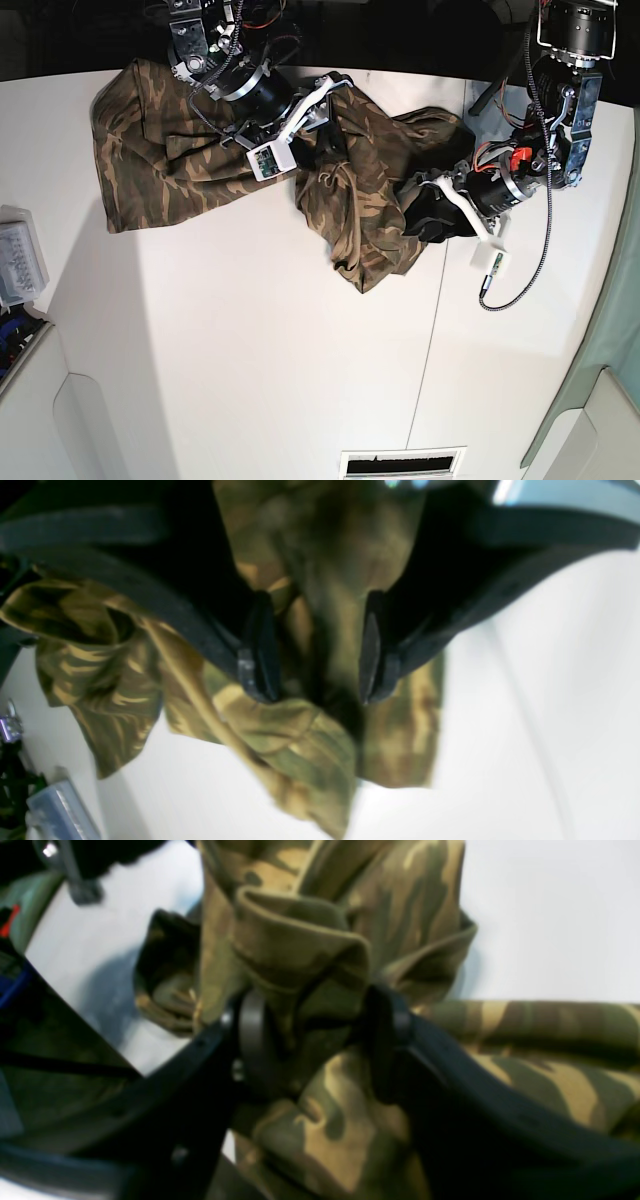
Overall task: Layout the t-shirt on the table in an organized manner, then fold the t-shirt properly
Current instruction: 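Drag the shirt with the right gripper away from the left gripper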
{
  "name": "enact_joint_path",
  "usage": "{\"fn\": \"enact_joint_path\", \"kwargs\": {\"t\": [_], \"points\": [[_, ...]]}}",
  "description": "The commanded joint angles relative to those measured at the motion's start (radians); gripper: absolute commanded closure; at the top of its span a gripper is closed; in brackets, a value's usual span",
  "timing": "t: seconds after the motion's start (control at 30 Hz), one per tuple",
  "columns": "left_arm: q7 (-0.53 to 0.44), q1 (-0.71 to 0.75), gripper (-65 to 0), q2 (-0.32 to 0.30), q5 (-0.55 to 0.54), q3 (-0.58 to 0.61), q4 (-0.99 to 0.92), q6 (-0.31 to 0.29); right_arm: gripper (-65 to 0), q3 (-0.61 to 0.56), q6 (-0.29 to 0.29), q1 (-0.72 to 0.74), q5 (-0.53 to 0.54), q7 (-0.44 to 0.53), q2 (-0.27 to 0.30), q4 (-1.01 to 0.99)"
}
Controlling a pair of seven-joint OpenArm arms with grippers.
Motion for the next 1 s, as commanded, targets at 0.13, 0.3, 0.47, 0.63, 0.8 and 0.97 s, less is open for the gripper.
{"fn": "enact_joint_path", "kwargs": {"t": [0.13,0.3,0.47,0.63,0.8,0.97], "points": [[-0.021,-0.015,-0.9,0.022,0.010,-0.005,0.013,-0.011,0.0,-0.002,0.011,0.005,-0.042,0.104,-0.008,0.016],[-0.034,-0.048,0.0,0.004,-0.029,-0.005,0.016,-0.011,0.0,0.025,0.011,0.002,-0.079,0.117,-0.007,0.126],[-0.032,-0.087,0.0,-0.067,-0.081,-0.005,0.053,-0.012,0.0,0.111,0.010,-0.001,-0.077,0.055,-0.008,0.319],[-0.019,-0.133,0.0,-0.146,-0.083,-0.005,0.058,-0.011,0.0,0.246,0.002,-0.001,-0.074,-0.001,-0.007,0.478],[0.037,-0.137,0.0,-0.203,-0.160,-0.005,0.059,-0.036,0.0,0.417,-0.011,0.002,-0.071,0.000,0.046,0.510],[0.154,-0.129,0.0,-0.208,-0.282,-0.005,0.059,-0.132,0.0,0.548,-0.107,0.001,-0.016,-0.008,0.140,0.501]]}}
